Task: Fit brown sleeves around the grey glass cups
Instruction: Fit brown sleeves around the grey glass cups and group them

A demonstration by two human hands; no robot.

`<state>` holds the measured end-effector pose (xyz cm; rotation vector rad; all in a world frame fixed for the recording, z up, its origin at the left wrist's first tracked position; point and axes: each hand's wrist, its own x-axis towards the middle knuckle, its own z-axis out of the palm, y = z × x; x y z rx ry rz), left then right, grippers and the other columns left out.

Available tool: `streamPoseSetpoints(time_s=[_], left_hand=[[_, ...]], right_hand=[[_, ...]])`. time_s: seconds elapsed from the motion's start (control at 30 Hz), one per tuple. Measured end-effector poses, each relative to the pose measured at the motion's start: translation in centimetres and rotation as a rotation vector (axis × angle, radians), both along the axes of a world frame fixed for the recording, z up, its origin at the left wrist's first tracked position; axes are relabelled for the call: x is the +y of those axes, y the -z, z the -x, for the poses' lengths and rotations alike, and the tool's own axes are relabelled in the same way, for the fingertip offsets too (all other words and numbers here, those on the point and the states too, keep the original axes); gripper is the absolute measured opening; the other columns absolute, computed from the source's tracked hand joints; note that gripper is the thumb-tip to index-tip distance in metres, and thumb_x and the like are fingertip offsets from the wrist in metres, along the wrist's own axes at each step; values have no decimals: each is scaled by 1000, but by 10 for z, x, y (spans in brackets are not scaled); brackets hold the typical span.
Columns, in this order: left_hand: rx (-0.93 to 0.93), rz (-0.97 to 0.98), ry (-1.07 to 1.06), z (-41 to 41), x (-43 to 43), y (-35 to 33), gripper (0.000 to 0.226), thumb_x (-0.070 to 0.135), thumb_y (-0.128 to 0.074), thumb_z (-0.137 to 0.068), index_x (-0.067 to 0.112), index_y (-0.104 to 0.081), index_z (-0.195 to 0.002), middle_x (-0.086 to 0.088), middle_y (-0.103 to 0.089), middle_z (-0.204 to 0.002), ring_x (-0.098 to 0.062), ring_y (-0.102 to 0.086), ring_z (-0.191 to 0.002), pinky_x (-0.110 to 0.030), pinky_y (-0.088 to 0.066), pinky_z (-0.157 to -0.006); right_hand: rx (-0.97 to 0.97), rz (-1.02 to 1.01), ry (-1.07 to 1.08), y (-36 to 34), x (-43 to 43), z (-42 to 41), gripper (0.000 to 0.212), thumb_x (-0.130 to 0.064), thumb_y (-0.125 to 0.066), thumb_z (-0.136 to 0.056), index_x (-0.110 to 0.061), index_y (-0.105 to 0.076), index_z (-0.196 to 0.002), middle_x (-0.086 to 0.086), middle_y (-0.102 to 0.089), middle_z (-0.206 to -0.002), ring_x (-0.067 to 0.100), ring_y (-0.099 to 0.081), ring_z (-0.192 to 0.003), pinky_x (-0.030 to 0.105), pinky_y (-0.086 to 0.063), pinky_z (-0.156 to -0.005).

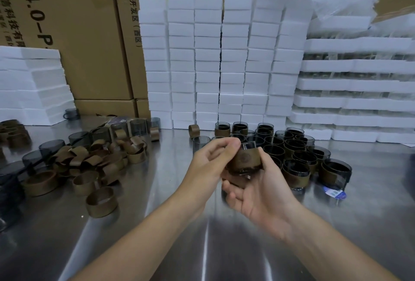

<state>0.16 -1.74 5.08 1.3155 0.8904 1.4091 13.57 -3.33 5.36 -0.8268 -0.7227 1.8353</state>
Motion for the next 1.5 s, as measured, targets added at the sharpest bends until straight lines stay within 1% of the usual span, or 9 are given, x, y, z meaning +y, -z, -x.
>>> streamPoseSetpoints(time_s=[0.1,0.23,0.37,0.53,0.93,1.13,1.2,1.33,1.5], left_hand=[[-12,28,-2,1,0,0,46,58,-75,-90,24,-80,-121,-1,-83,-114,-20,-78,-105,-22,-62,-82],[-30,169,82,-5,-1,3,52,68,-52,-102,29,-81,-122,-22,-78,-114,-33,-63,-99,-43,-56,-109],[-203,388,171,-16,0,11,61,65,-42,-107,23,-78,-132,-12,-37,-79,-16,-45,-68,-31,-43,-79],[-309,459,91,-22,-2,12,51,54,-45,-111,18,-79,-124,6,-26,-62,-9,-36,-49,-17,-41,-49],[-319,527,-135,-29,-10,13,33,38,-50,-105,12,-69,-101,8,-30,-48,-6,-31,-34,-17,-28,-33],[-307,507,-112,-27,-6,14,37,43,-51,-107,12,-71,-106,9,-33,-50,-5,-32,-36,-16,-31,-35],[-255,420,-83,-26,-6,12,47,52,-49,-110,13,-76,-111,9,-54,-53,-5,-48,-39,-16,-40,-39],[-45,95,-3,-19,-5,13,35,57,-64,-103,28,-77,-116,2,-83,-109,-10,-80,-100,-19,-57,-80],[31,-133,-90,-3,4,5,30,44,-81,-92,24,-81,-114,6,-84,-106,-5,-78,-100,-10,-54,-79]], right_hand=[[5,12,-44,0,0,-1,83,-75,-44,-102,-2,-74,-130,17,-76,-99,17,-58,-55,26,-52,-47],[52,6,-21,1,1,1,81,-74,-45,-102,-1,-75,-119,13,-67,-81,14,-50,-51,24,-48,-45],[85,19,-2,1,2,1,81,-76,-39,-103,-4,-75,-120,9,-59,-76,12,-45,-50,22,-44,-45],[112,28,0,2,-1,5,81,-74,-35,-105,-4,-72,-123,7,-55,-73,10,-43,-50,21,-42,-46],[175,50,12,10,-8,15,77,-74,-36,-105,-5,-65,-125,4,-50,-74,8,-40,-54,19,-37,-53],[177,-7,-9,16,-3,12,88,-78,-40,-101,-1,-75,-124,6,-58,-77,10,-47,-56,21,-47,-55],[164,-53,-1,15,0,10,85,-78,-48,-98,-4,-84,-116,8,-66,-83,12,-58,-62,26,-55,-70],[83,-169,31,15,6,5,71,-76,-56,-95,-15,-87,-112,12,-79,-122,20,-76,-113,41,-50,-115],[-310,-313,123,6,14,-10,62,-75,-42,-103,-29,-72,-130,4,-83,-114,19,-81,-97,37,-57,-83]])
